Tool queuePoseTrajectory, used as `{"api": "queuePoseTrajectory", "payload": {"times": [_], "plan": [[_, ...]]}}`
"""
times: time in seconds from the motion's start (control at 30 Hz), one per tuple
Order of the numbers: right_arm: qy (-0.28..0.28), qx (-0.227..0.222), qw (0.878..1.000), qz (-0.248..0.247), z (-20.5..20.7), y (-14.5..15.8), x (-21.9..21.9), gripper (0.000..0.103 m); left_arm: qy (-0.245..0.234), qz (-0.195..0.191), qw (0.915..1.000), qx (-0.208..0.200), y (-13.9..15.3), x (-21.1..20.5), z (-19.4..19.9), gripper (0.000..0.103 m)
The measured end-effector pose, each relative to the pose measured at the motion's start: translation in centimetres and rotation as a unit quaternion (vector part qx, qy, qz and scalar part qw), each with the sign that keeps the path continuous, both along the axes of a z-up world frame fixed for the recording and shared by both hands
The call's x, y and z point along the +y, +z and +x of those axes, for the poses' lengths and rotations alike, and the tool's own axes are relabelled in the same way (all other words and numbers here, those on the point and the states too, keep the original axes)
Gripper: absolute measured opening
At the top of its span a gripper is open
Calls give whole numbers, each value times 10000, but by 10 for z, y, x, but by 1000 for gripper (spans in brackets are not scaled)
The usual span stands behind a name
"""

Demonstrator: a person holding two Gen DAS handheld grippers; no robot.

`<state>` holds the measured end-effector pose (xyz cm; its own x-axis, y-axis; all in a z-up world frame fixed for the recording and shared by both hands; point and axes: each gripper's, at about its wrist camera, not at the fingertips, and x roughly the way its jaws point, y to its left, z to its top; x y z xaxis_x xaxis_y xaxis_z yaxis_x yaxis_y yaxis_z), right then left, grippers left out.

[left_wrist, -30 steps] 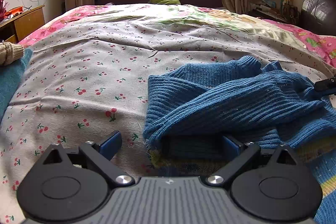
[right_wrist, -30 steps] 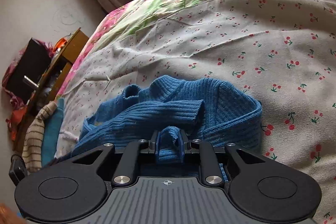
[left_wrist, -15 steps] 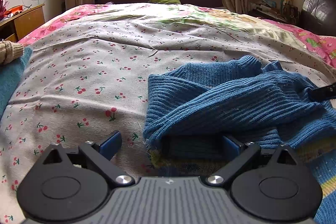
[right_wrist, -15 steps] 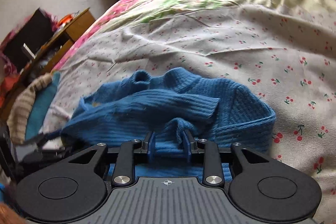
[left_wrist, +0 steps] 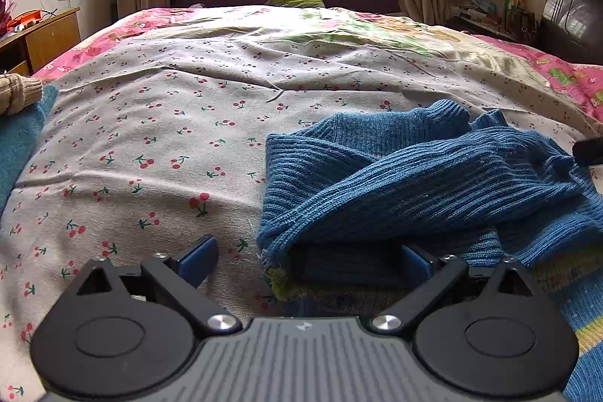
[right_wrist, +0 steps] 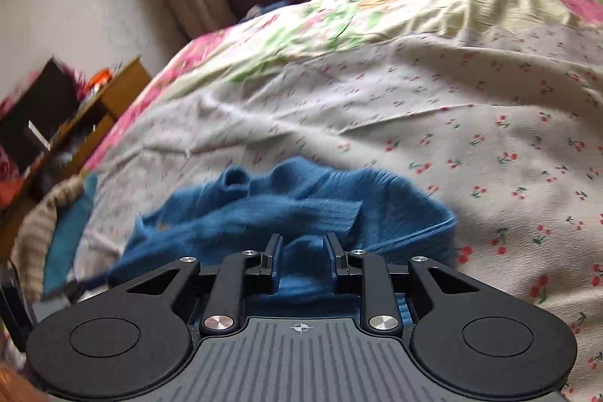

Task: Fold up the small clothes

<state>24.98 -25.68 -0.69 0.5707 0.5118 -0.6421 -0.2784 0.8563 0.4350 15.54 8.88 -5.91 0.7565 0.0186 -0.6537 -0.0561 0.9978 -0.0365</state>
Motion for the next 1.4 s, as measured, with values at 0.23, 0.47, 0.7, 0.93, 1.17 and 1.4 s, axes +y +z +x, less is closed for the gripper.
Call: {"api": "queuePoseTrajectory", "payload": {"times": [0.23, 0.47, 0.7, 0.93, 1.17, 1.4], "plan": [[269, 441, 9986, -127, 21, -23, 14, 32, 2, -2, 10000, 3, 0, 0, 0, 103], [6, 83, 9998, -175, 21, -2, 25, 4, 49, -22, 9997, -232, 8, 2, -6, 103], [66, -953, 9941, 520, 4, 66, 22, 3, 107, 88, 9964, -842, 32, 2, -20, 103], [-252, -1408, 9877, -632, -54, 53, -8, 10, -150, 99, 9973, -710, 29, -5, -16, 103], [-574, -713, 9952, -353, -52, 26, -11, 11, -342, 380, 9975, -490, 24, -17, -14, 103], [1204, -1182, 9662, -1950, -31, 32, 65, 22, -816, 1128, 9891, -486, 21, -39, -12, 89]]}}
